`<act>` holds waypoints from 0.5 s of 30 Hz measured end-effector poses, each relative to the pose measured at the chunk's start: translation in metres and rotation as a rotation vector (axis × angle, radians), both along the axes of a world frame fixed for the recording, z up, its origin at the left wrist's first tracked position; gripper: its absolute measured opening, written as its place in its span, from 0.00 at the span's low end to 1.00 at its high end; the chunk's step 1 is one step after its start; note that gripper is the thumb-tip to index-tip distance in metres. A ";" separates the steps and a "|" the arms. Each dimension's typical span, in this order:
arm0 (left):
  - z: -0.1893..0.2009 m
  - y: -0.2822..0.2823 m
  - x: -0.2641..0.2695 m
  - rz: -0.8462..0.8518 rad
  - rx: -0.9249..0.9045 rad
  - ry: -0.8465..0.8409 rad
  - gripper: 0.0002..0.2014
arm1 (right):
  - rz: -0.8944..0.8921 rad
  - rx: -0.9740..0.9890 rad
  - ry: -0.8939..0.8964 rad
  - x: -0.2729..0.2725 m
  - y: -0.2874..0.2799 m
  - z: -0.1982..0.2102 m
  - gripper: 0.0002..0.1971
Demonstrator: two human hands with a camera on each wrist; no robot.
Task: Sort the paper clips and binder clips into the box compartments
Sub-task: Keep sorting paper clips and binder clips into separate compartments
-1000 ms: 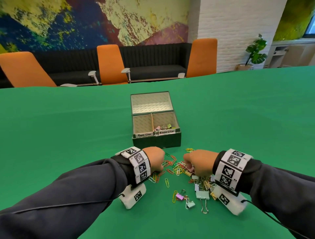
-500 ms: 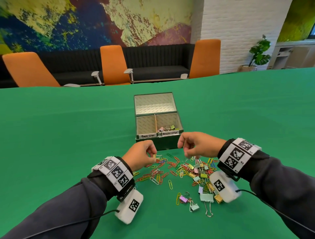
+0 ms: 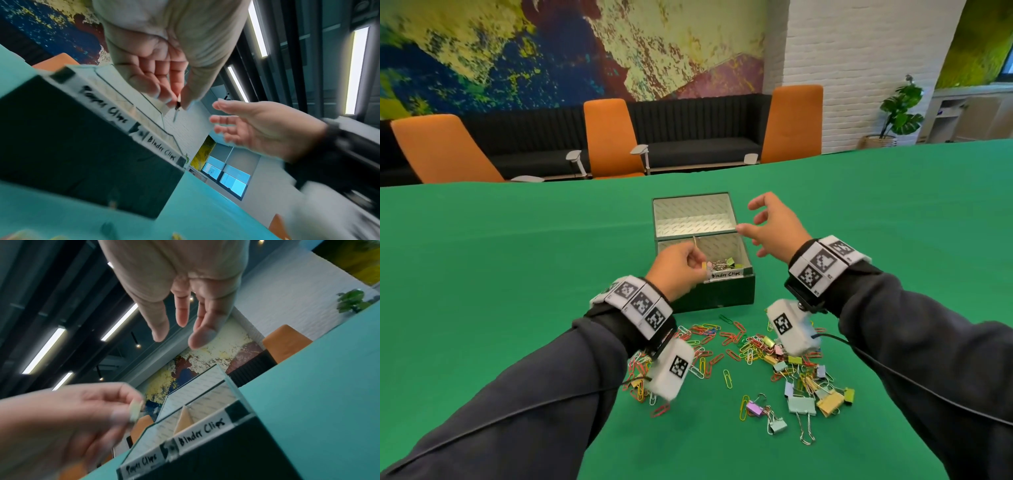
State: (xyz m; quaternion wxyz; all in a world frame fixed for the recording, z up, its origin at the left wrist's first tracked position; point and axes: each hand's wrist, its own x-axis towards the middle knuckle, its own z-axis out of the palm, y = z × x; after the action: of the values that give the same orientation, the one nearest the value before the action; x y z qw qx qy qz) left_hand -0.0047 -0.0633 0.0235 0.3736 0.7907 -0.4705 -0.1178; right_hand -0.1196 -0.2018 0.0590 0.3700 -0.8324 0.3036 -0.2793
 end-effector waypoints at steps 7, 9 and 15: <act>0.010 -0.036 0.002 0.120 -0.027 -0.089 0.18 | 0.317 -0.057 0.616 -0.053 -0.001 -0.026 0.09; 0.005 -0.026 -0.013 -0.042 -0.008 -0.160 0.12 | 0.420 -0.087 0.799 -0.065 0.001 -0.037 0.10; -0.028 0.026 -0.068 -0.684 0.401 -0.361 0.10 | 0.473 -0.305 1.014 -0.062 0.021 -0.065 0.16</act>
State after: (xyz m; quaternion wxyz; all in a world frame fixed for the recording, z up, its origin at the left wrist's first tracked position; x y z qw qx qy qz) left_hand -0.0723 -0.0374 -0.0046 0.0637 0.6540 -0.7310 -0.1838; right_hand -0.1815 -0.1812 -0.0063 0.1066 -0.9514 0.2048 0.2040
